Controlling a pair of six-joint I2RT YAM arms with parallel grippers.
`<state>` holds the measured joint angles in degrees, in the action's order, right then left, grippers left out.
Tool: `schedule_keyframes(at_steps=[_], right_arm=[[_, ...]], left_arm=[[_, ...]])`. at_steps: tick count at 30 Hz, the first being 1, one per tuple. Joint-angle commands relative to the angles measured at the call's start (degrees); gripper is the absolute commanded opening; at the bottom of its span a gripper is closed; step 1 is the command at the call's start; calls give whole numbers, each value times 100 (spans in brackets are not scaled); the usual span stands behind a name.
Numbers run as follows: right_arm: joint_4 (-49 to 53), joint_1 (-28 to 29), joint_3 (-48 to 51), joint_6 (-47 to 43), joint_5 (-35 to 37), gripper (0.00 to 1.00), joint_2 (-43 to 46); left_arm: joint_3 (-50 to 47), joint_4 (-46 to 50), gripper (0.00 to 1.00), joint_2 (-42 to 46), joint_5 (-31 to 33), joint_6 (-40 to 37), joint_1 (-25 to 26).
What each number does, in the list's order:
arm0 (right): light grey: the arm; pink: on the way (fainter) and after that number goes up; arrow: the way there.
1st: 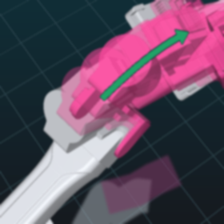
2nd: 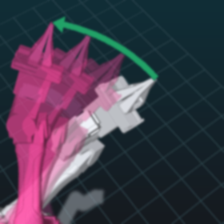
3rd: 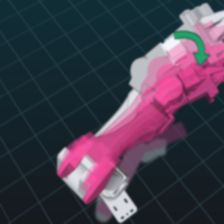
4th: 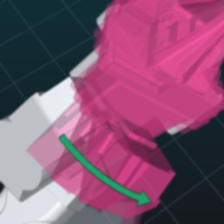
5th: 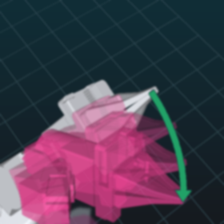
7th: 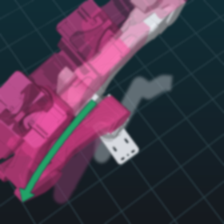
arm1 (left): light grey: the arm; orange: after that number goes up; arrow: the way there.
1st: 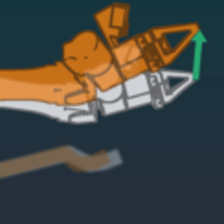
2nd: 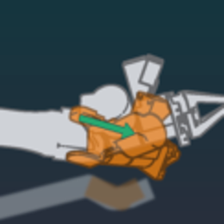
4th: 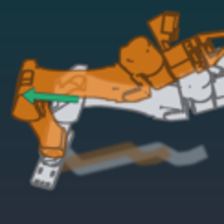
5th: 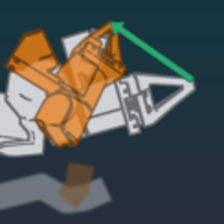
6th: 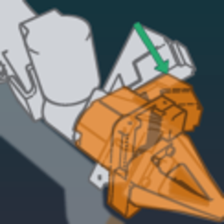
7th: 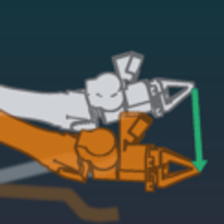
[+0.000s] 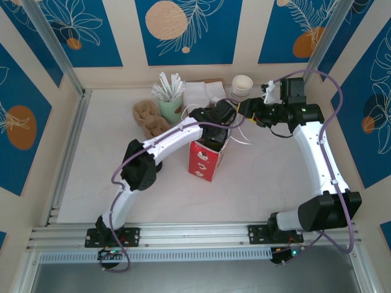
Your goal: Pack the takeout coffee
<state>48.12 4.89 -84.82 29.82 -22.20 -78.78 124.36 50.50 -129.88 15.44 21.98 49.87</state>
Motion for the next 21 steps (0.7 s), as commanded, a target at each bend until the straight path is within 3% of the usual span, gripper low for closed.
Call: schedule_keyframes(at_steps=[1,15,21], right_arm=[[743,74,-155,-35,424,53,-274],[1039,231,-308,-117,552,56,-501],[920,211,-383,-154,273,57,-446]], left_arm=[[232,217,78,-157,-17,70,-65],[815,504,88,-128,115,291,-72],[901,645,89,-109,137,382,-74]])
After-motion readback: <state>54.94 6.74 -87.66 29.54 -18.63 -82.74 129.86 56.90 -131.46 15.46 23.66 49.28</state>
